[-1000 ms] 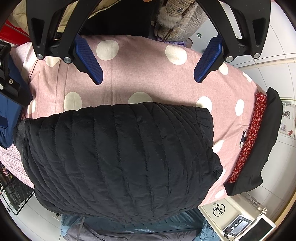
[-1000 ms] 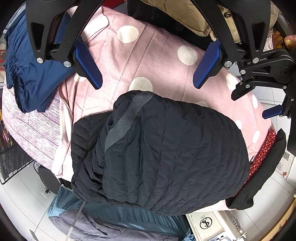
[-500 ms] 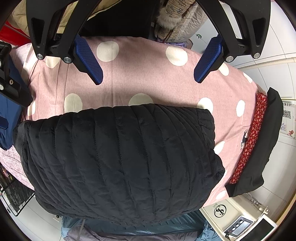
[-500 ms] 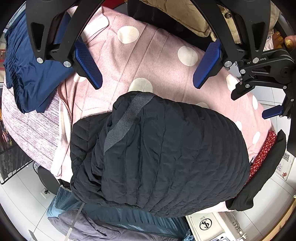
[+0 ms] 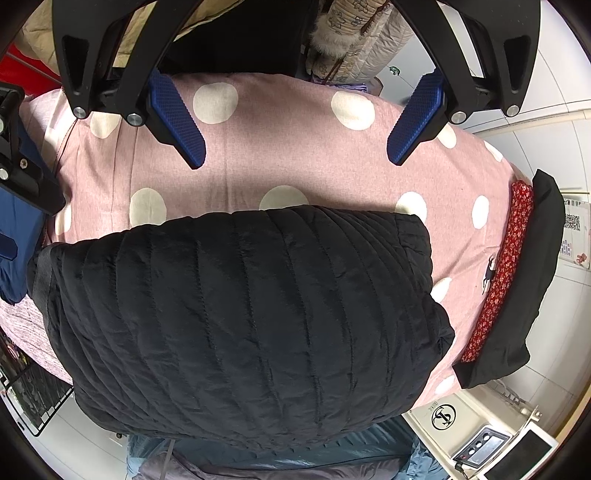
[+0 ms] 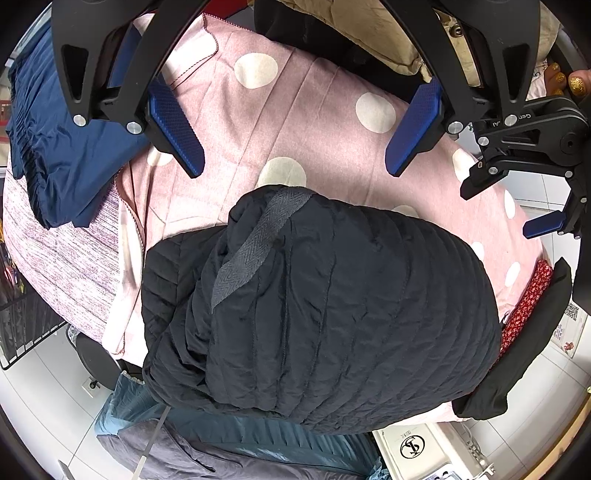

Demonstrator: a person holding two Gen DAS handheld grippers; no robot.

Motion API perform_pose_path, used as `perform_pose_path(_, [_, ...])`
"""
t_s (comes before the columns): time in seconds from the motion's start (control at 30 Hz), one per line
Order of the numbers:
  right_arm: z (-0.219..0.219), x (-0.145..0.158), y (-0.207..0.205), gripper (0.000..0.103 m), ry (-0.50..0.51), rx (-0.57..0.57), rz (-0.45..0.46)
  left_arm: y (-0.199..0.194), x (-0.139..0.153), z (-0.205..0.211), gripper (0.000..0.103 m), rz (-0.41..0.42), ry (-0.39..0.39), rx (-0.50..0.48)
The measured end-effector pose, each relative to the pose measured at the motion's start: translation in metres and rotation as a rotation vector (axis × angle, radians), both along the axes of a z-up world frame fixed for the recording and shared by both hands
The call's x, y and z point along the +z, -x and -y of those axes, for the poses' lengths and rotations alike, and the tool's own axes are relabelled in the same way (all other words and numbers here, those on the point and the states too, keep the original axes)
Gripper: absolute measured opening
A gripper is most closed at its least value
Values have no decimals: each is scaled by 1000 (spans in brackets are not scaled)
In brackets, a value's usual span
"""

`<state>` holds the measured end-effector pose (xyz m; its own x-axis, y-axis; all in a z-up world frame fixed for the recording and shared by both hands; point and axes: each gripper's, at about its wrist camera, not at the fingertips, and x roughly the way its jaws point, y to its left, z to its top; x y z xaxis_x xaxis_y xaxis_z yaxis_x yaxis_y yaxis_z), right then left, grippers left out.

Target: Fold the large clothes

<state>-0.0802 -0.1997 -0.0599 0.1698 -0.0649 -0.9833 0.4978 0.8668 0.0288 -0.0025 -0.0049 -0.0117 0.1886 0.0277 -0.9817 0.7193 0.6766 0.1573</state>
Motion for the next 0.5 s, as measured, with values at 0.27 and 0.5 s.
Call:
perform_pose_path(0.27, [0,-1,1,97,-1,0,-1,0,0,0,97,-1,-1,-3])
perform_pose_path(0.5, [-1,-1,2,97,-2,0,-3,1,-1,1,97,-4,-4,-6])
